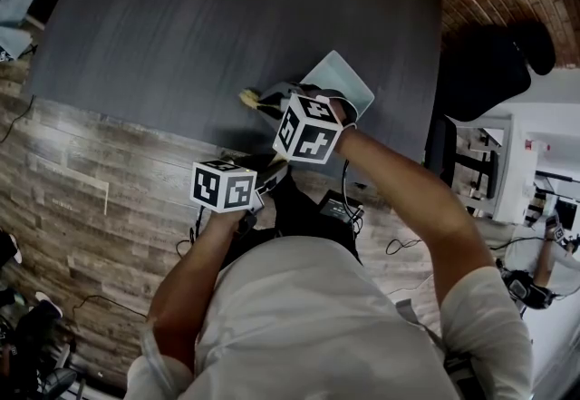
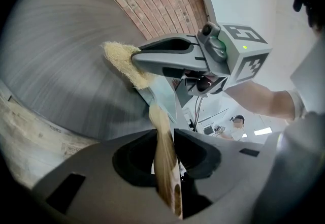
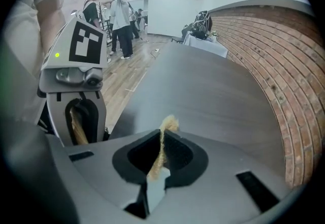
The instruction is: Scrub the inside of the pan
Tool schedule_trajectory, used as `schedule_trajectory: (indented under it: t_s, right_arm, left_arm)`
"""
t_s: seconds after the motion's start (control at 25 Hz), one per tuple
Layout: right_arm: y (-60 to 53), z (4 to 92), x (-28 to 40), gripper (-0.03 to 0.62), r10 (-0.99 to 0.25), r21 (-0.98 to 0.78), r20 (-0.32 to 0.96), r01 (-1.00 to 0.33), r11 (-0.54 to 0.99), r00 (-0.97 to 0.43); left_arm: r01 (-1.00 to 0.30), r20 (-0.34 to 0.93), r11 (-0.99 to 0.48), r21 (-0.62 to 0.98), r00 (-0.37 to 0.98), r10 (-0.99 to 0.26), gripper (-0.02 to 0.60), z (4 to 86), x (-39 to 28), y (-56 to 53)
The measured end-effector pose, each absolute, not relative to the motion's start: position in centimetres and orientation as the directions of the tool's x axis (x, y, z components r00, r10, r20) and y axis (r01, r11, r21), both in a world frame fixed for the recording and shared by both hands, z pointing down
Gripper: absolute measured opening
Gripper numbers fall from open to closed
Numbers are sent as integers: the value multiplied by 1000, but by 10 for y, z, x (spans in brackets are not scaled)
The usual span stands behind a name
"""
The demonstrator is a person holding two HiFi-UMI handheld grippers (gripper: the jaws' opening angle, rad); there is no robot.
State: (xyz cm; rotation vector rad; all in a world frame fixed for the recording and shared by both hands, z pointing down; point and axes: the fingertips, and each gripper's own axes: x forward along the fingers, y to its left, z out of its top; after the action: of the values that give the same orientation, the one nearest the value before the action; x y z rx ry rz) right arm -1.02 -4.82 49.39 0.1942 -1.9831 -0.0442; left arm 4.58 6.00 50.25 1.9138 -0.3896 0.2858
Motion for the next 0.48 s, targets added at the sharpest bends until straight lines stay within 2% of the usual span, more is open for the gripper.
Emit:
schedule_trajectory:
  t_s: [0.48]
  right_arm:
    - [-84,454,-50,31,-323,191,794,-293,937,-515]
  left_arm:
    - [-431,374,-310,848,899,-226,112,502,29,46]
